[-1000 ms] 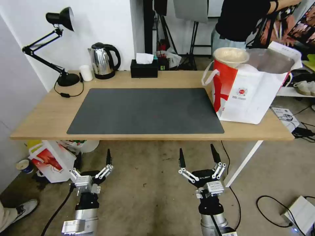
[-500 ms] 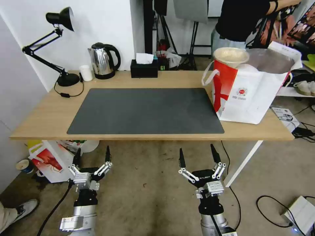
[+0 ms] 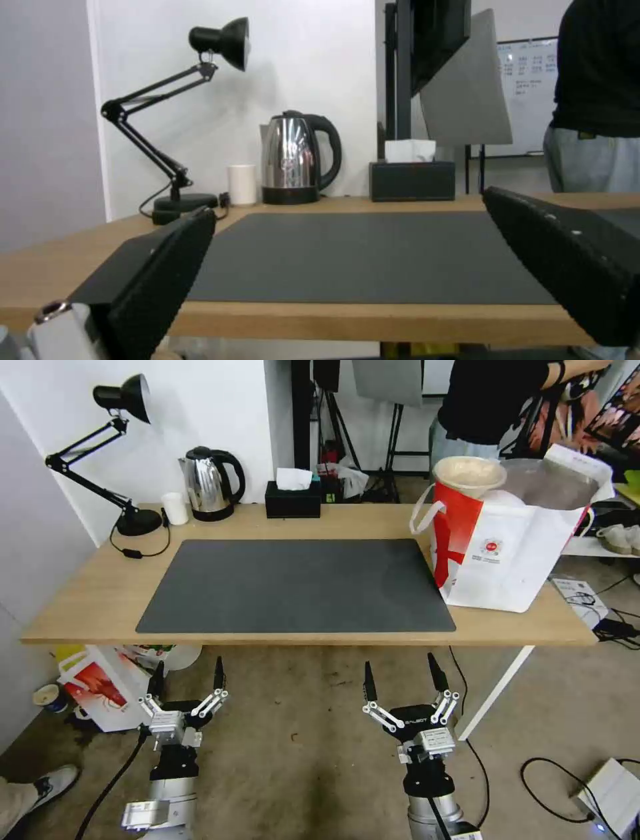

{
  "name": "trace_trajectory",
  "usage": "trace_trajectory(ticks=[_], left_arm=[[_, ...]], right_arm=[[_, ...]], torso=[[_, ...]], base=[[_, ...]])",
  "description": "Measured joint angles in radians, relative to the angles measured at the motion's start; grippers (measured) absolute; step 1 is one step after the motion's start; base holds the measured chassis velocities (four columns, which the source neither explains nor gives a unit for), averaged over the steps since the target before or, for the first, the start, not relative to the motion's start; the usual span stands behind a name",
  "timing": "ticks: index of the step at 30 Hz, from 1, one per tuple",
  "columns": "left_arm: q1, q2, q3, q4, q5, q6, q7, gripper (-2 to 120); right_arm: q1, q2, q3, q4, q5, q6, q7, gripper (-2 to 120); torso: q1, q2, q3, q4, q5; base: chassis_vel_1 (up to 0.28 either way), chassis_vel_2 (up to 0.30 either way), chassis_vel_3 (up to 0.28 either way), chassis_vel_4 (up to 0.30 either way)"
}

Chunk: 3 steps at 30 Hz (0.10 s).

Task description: Pick up the trash from the table and place it into the takeout bag.

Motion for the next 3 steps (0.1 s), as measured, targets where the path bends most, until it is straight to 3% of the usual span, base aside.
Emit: trace_trajectory(ticks=[3], left_arm=[[0.0, 0.0, 0.0, 0.0, 0.0, 0.0, 0.0, 100]], right_arm=[[0.0, 0.0, 0.0, 0.0, 0.0, 0.0, 0.0, 100]], torso=[[0.0, 0.0, 0.0, 0.0, -0.0001]], base=[[0.0, 0.0, 0.0, 0.0]])
